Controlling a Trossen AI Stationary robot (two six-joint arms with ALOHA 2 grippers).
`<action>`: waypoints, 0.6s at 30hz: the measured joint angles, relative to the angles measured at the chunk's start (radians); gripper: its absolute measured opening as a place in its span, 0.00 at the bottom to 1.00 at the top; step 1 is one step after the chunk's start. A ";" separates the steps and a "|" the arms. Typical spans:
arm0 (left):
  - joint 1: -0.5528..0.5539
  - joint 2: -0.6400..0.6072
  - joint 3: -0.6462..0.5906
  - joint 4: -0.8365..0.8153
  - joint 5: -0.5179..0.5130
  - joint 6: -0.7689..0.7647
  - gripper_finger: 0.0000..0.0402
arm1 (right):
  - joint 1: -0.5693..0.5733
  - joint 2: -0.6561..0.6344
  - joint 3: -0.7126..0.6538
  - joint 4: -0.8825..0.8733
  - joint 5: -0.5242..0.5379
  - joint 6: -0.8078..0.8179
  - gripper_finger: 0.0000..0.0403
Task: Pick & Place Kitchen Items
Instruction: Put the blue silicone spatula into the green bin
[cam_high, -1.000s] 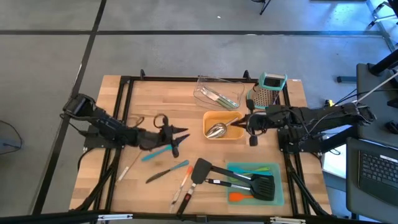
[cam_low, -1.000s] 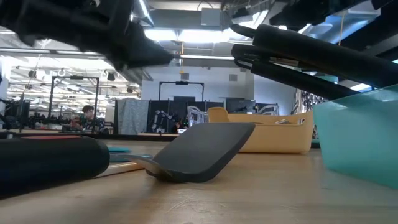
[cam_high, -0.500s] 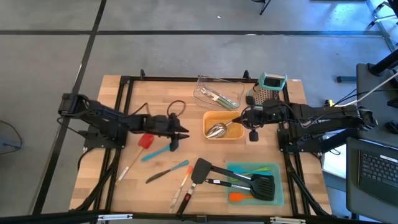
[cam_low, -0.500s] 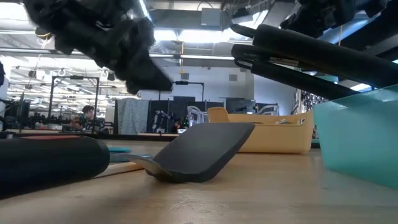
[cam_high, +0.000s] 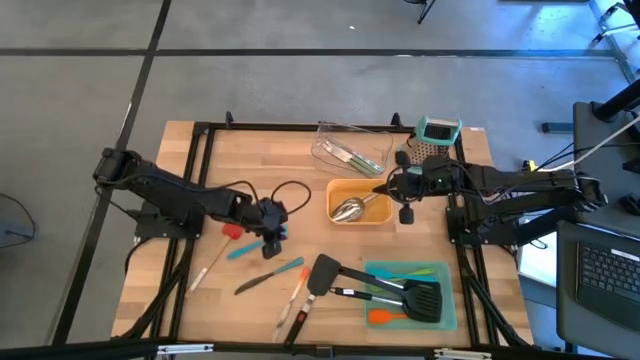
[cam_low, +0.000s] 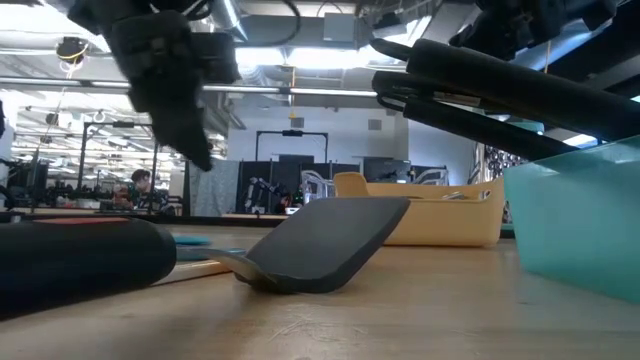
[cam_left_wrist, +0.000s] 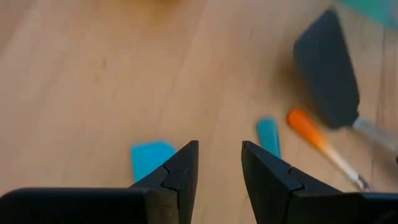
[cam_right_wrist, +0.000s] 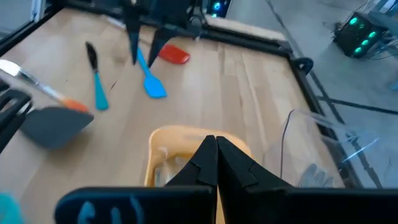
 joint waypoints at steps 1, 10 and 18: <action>-0.011 0.000 0.001 -0.024 0.006 -0.025 0.29 | -0.005 0.009 0.000 0.022 0.000 0.000 0.00; -0.157 0.000 0.000 -0.152 -0.034 -0.223 0.29 | -0.036 0.250 0.000 0.249 -0.119 -0.007 0.00; -0.365 0.000 -0.006 -0.281 -0.360 -0.441 0.29 | -0.107 0.554 0.094 0.455 -0.337 0.037 0.00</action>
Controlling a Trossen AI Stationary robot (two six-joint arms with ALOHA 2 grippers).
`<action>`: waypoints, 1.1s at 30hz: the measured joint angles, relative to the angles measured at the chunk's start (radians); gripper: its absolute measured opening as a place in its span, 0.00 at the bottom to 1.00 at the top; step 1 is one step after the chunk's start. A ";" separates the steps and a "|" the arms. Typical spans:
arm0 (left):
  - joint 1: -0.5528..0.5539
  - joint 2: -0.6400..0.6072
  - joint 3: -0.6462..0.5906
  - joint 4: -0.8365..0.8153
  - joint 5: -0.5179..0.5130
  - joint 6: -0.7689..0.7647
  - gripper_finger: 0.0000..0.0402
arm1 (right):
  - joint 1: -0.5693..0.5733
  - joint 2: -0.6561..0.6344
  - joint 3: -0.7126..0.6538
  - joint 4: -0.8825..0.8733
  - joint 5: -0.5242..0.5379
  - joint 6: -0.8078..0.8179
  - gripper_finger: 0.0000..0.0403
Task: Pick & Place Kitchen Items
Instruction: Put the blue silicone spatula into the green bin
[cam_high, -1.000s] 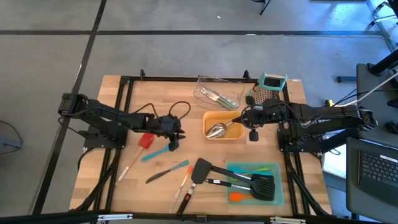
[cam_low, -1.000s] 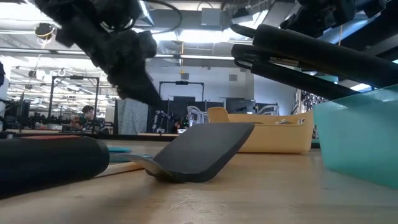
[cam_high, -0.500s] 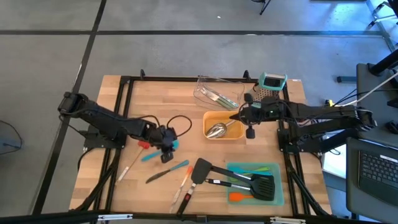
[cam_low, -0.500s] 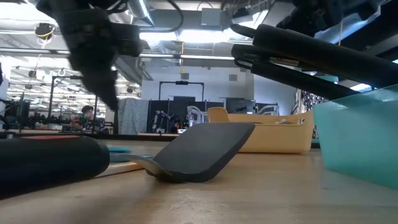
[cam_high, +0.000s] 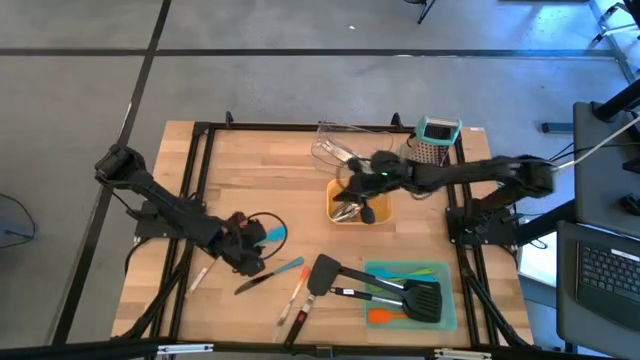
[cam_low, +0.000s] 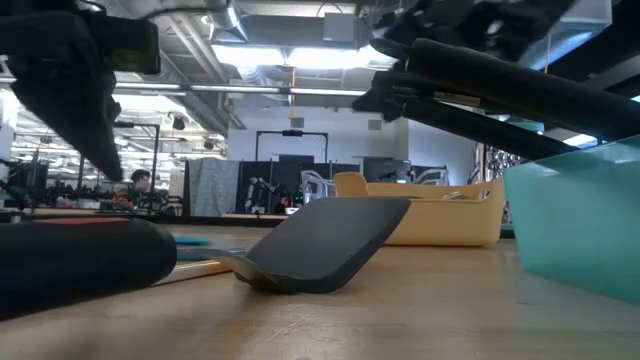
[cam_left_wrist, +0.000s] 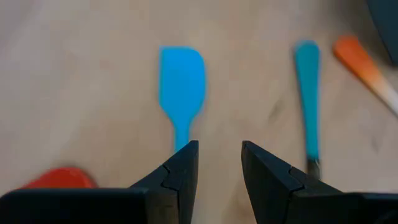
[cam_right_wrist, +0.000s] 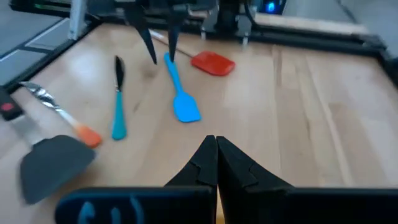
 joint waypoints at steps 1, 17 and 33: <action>-0.016 0.000 0.000 -0.004 -0.045 -0.027 0.29 | -0.002 0.042 0.030 -0.004 -0.001 0.004 0.00; -0.115 0.011 -0.208 0.217 -0.276 -0.191 0.29 | 0.085 0.528 0.490 -0.096 -0.154 -0.065 0.00; -0.157 0.011 -0.211 0.217 -0.255 -0.246 0.29 | 0.126 0.571 0.558 -0.061 0.003 -0.114 0.00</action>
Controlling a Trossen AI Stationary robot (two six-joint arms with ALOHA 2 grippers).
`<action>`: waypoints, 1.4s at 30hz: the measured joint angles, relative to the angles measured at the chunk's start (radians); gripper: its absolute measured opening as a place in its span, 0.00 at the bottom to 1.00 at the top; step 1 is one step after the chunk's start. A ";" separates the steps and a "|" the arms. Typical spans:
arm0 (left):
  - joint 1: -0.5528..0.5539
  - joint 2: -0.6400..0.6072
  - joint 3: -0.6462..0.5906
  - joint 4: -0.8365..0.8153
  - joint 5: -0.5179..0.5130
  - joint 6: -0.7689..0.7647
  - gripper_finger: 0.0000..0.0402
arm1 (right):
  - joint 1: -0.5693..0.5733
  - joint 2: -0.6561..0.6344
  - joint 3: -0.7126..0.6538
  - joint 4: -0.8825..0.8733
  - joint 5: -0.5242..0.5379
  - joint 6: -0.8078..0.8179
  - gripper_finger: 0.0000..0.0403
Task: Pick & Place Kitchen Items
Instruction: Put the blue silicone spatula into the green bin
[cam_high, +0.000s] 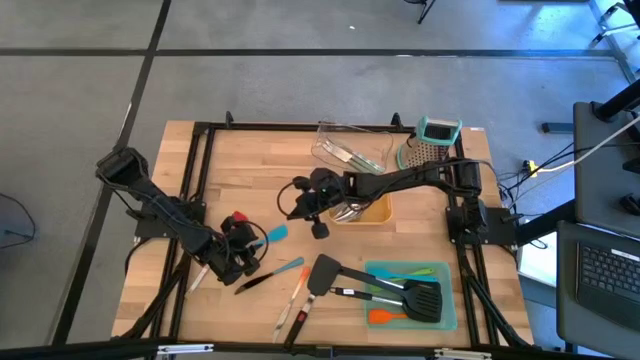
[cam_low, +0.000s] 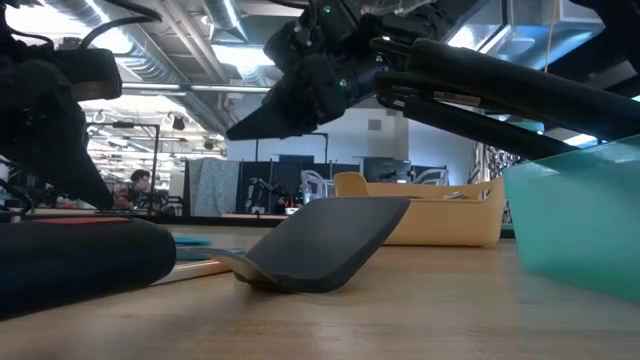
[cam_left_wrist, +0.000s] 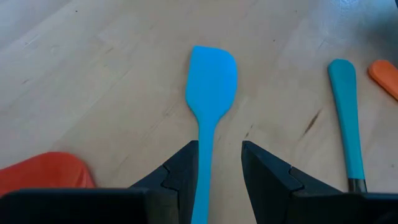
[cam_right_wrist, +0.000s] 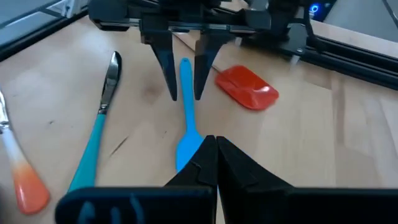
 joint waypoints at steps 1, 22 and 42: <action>0.000 0.000 0.000 0.000 0.000 0.000 0.29 | 0.000 0.000 0.000 -0.001 0.008 0.000 0.00; 0.022 0.006 0.001 -0.001 0.096 -0.045 0.29 | 0.006 0.047 0.000 0.056 0.005 0.042 0.01; 0.136 0.163 0.008 0.133 0.195 0.196 0.26 | 0.071 0.057 0.000 0.054 0.010 0.037 0.56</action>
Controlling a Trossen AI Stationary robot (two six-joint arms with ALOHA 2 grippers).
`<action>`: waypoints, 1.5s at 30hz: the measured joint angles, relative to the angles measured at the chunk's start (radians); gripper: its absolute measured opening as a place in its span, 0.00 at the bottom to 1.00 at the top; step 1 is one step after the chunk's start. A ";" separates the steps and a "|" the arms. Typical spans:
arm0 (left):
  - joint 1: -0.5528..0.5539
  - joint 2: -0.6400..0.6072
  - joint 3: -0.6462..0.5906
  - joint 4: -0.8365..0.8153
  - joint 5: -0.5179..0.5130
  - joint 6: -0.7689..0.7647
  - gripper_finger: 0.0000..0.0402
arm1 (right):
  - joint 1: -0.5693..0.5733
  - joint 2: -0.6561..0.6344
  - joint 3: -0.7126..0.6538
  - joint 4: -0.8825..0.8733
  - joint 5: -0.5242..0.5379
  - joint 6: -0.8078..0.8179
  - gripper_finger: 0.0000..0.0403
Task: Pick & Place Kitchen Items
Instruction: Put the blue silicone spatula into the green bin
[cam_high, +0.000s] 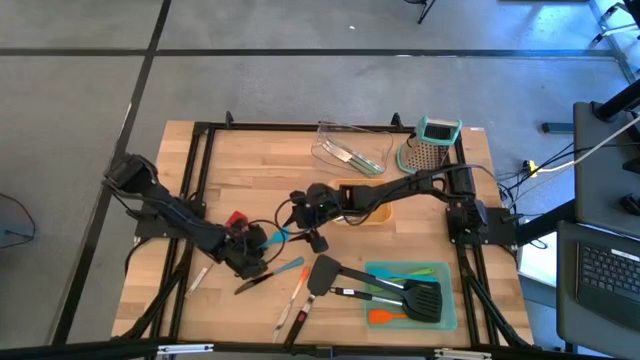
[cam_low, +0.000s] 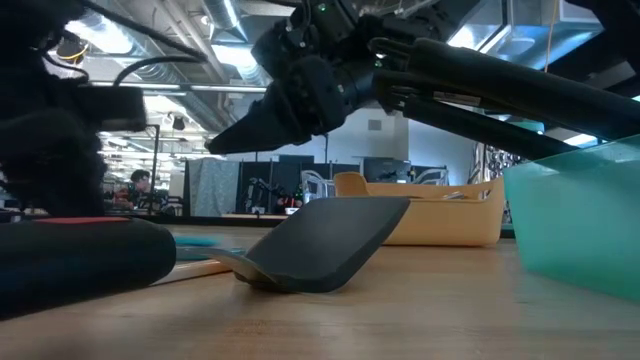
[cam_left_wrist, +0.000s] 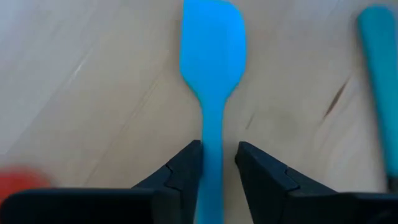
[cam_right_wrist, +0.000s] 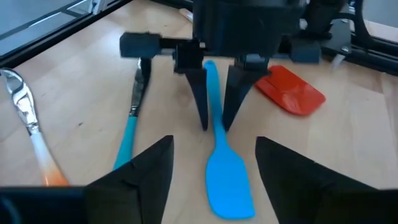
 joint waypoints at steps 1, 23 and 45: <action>0.003 0.014 0.003 0.027 -0.010 0.010 0.25 | 0.003 0.000 0.000 0.000 0.001 -0.005 0.57; 0.118 0.026 0.014 0.151 -0.012 0.205 0.07 | 0.012 0.073 0.000 -0.101 0.126 -0.071 0.53; 0.328 0.024 0.013 0.274 0.288 0.208 0.05 | 0.012 0.139 0.006 -0.138 0.216 -0.127 0.53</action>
